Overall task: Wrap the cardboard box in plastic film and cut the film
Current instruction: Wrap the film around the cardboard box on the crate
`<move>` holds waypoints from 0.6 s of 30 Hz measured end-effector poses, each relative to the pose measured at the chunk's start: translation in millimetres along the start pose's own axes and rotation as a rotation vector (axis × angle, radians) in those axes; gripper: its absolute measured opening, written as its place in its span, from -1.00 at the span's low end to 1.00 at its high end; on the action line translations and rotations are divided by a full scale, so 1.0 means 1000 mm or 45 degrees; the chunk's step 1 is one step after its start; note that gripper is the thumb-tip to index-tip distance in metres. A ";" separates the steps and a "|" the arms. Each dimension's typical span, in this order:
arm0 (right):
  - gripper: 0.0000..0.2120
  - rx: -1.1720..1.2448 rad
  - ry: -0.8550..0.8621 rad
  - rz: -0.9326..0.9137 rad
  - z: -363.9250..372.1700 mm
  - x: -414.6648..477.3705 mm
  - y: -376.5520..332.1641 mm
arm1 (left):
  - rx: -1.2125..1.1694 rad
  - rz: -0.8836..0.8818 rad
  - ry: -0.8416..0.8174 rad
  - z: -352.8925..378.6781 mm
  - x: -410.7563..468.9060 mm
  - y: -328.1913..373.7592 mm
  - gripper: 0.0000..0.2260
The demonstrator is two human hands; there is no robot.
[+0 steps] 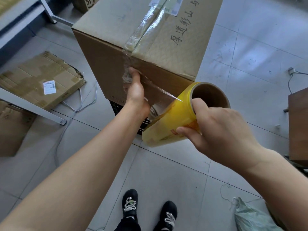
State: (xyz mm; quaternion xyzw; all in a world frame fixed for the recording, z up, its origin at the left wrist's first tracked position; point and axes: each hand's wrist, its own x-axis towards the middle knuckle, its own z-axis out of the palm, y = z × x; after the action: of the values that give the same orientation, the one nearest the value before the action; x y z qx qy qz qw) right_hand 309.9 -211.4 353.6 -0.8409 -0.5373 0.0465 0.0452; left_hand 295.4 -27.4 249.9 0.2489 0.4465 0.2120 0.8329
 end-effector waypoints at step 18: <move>-0.63 -0.230 -0.048 0.032 -0.030 0.022 0.071 | -0.144 0.254 0.191 0.019 -0.003 -0.014 -0.49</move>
State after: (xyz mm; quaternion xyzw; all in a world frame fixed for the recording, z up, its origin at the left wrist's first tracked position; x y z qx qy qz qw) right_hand 387.2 -222.2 373.4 -0.8472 -0.5295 0.0142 -0.0414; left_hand 311.9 -44.6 252.2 0.2281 0.4679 0.3367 0.7846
